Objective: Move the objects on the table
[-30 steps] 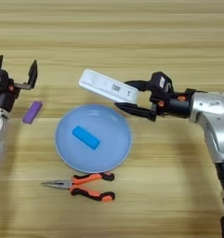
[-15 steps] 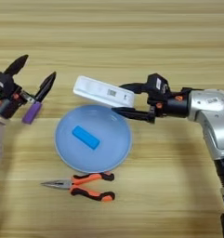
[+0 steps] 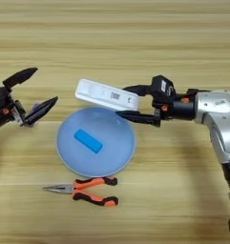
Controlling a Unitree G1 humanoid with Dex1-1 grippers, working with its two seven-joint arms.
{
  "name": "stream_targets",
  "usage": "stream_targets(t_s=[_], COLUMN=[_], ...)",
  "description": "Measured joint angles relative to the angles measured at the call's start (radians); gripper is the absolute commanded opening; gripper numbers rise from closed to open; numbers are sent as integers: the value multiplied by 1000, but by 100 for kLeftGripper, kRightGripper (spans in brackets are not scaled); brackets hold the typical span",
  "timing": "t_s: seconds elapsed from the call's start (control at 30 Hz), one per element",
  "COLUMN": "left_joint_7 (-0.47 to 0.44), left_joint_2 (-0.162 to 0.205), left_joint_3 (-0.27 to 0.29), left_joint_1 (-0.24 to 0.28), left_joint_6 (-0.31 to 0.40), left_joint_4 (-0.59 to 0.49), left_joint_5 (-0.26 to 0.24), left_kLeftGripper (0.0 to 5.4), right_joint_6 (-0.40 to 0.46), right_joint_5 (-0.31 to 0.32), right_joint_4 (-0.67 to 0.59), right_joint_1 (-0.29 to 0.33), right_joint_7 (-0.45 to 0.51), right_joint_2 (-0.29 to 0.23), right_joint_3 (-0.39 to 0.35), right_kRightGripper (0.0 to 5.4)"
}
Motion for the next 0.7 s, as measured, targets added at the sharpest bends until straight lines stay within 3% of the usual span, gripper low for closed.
stream_targets(t_s=[0.27, 0.7], left_joint_7=[-110, -163], left_joint_2=[30, 34], left_joint_3=[-48, -85], left_joint_1=[25, 26], left_joint_6=[62, 104], left_joint_4=[-67, -138], left_joint_5=[-8, -8], left_kLeftGripper=[540, 540], right_joint_6=[9, 26], right_joint_5=[0, 1], right_joint_4=[-24, -52], right_joint_1=[0, 0], right_joint_7=[22, 63], right_joint_2=[-10, -30], right_joint_3=[3, 36], right_kRightGripper=[292, 292])
